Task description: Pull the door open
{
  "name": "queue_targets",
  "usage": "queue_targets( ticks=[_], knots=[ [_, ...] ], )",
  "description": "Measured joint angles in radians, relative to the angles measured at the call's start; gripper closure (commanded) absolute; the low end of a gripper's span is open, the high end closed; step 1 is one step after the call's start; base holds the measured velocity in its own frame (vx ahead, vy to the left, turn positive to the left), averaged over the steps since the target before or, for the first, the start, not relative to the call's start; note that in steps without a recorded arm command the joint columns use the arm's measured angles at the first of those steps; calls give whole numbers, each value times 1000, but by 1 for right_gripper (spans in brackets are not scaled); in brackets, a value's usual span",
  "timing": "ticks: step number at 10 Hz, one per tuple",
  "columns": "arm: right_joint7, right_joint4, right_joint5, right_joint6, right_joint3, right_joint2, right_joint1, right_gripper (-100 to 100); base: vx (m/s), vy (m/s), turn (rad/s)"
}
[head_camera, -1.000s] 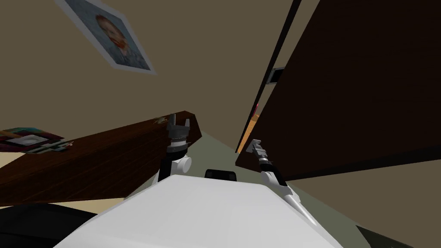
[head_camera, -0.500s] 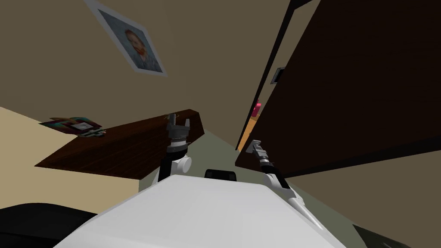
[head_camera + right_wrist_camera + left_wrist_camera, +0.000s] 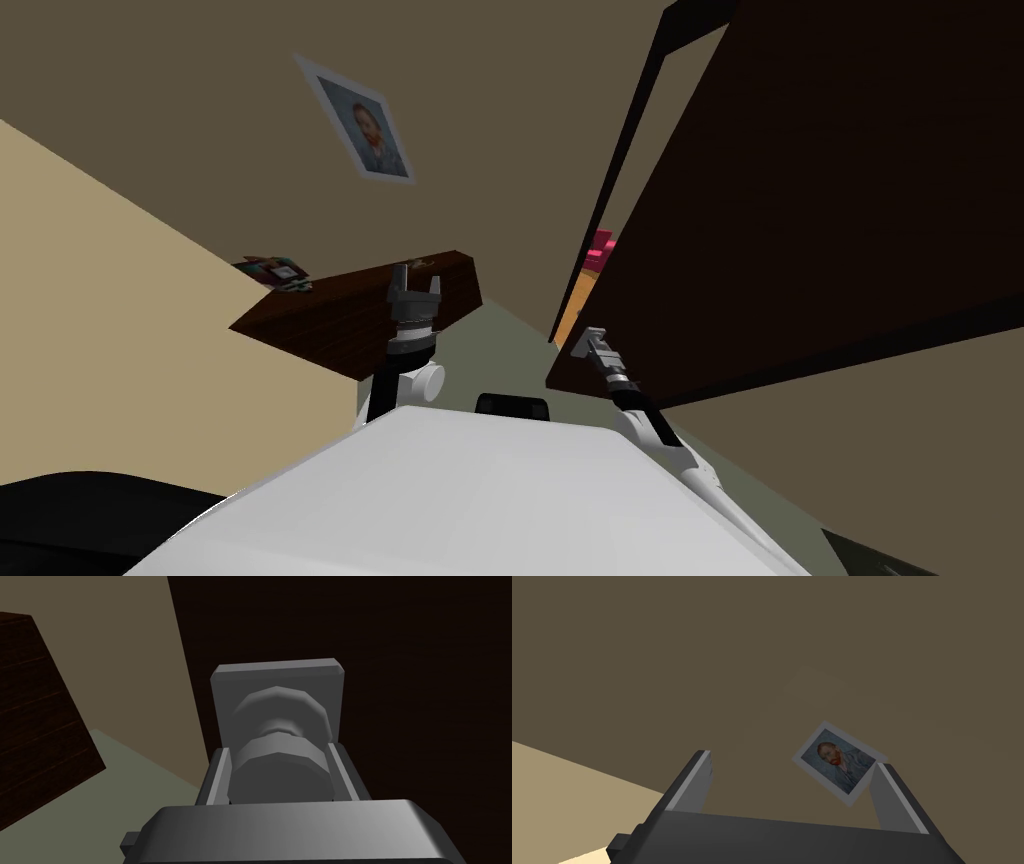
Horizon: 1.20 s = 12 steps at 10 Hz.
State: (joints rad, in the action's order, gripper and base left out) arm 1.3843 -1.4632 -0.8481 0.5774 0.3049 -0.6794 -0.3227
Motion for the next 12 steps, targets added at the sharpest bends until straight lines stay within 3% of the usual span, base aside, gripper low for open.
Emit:
queue_targets(
  ticks=[12],
  knots=[
    [84,-15,40,74,75,-86,-29,100,-196,-72,113]
  ],
)
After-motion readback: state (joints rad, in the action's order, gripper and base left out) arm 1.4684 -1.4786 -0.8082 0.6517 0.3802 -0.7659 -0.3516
